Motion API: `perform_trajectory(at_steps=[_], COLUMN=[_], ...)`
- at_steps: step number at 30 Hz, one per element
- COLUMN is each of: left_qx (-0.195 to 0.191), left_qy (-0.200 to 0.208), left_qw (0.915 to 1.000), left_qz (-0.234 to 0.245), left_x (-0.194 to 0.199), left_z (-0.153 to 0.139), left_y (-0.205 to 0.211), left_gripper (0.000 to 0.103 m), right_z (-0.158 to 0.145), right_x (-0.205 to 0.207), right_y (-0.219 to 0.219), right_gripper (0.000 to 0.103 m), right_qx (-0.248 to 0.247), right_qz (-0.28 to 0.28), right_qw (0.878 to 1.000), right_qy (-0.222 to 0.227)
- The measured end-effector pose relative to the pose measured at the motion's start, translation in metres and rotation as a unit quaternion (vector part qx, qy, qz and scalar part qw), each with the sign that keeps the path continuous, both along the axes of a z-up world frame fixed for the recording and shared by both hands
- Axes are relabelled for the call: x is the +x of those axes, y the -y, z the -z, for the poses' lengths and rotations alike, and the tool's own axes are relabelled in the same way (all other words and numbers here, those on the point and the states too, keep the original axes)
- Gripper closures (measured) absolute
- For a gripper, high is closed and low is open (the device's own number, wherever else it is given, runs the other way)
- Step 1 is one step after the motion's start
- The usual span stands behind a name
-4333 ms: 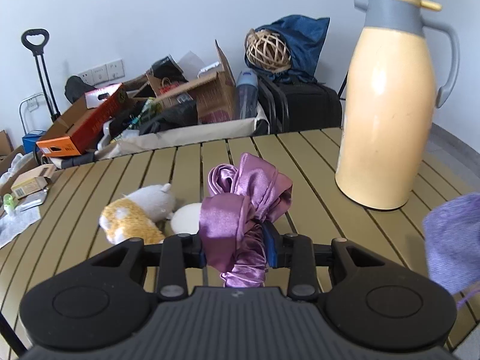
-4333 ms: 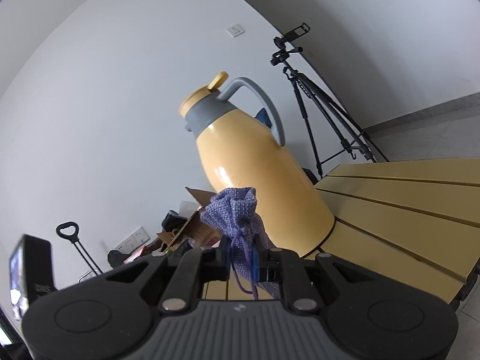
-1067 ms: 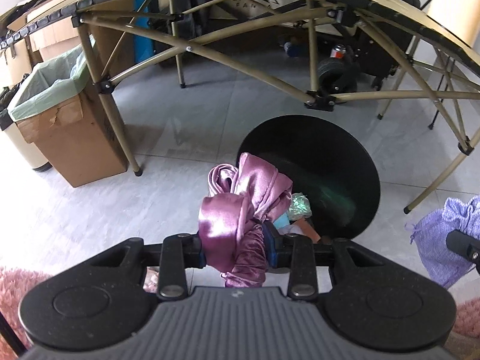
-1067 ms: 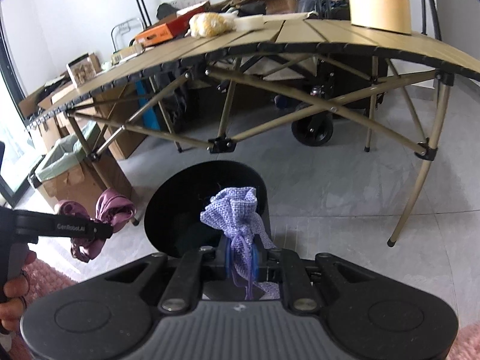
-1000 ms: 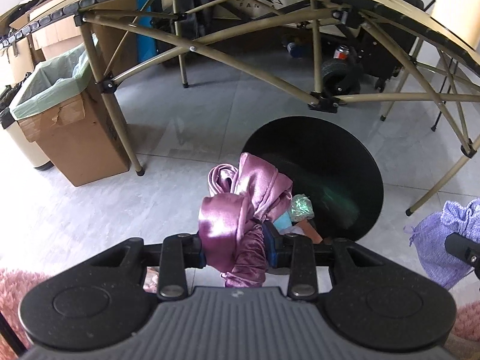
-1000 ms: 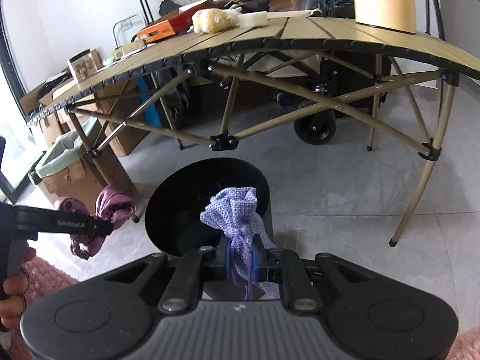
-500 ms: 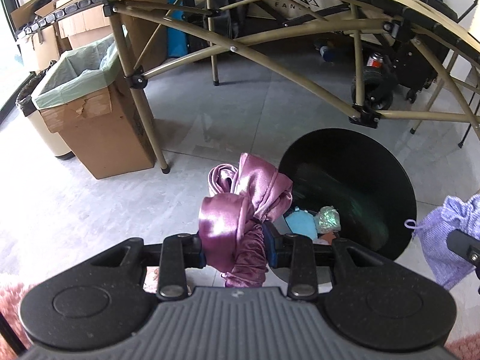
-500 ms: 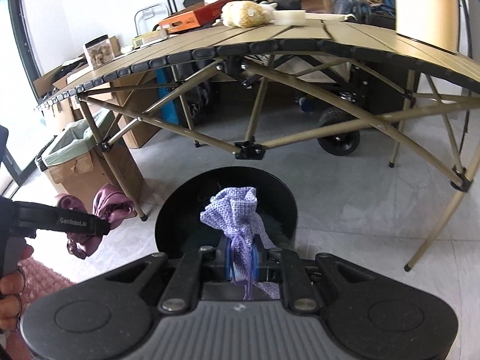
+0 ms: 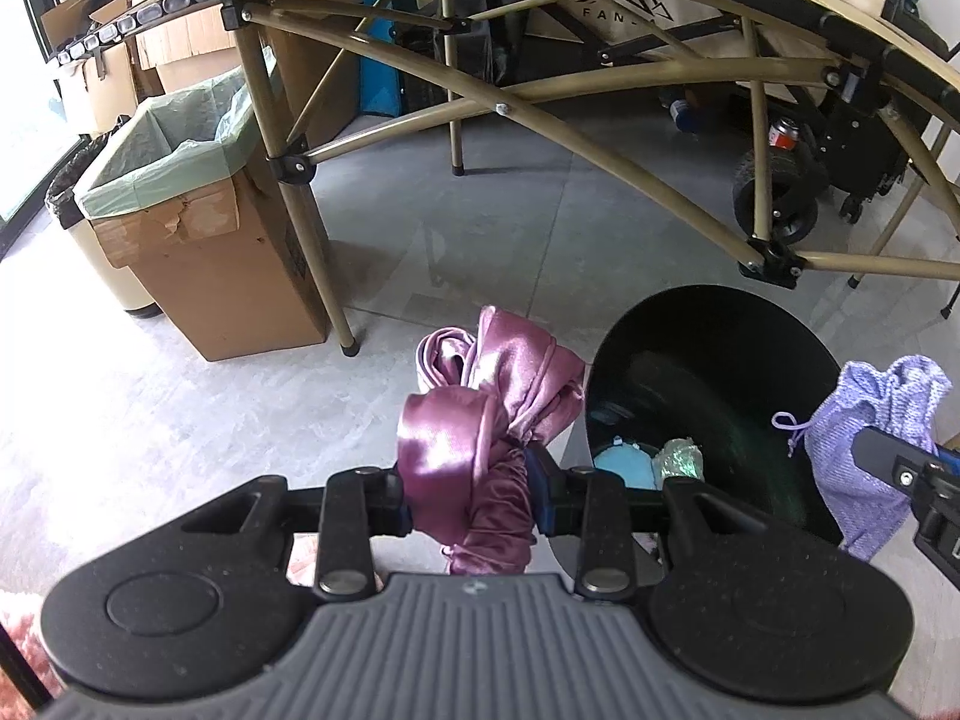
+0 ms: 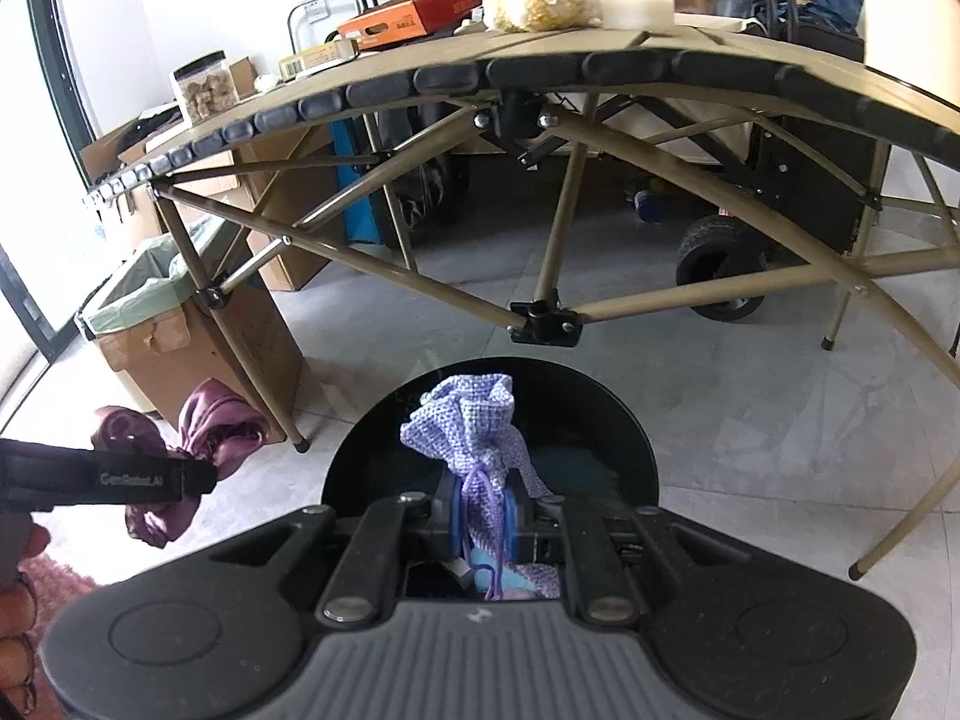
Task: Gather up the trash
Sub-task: 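Lower the right tool into the bin and open it to drop the pouch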
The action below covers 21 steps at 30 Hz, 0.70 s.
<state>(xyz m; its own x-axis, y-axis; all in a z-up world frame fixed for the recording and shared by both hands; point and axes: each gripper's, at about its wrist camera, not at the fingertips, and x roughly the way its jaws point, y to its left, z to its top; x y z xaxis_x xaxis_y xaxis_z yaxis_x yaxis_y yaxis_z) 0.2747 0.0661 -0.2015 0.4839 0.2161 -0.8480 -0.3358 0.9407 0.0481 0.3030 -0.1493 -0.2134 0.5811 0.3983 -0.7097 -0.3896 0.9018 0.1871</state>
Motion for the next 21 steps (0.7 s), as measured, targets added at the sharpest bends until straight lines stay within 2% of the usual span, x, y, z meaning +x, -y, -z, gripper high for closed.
perform_trajectory(at_steps=[12, 21], left_qx=[0.003, 0.0], left_qy=[-0.005, -0.005], left_qw=[1.0, 1.0], left_qz=[-0.003, -0.002], left_x=[0.016, 0.014], left_z=[0.007, 0.008], left_y=[0.002, -0.001], left_gripper=[0.068, 0.068], right_z=[0.02, 0.035], right_x=[0.029, 0.048], right_y=[-0.027, -0.045], right_gripper=[0.09, 0.09], right_qx=[-0.009, -0.017], right_qz=[-0.004, -0.003], right_qw=[0.999, 0.998], right_qy=[-0.035, -0.068])
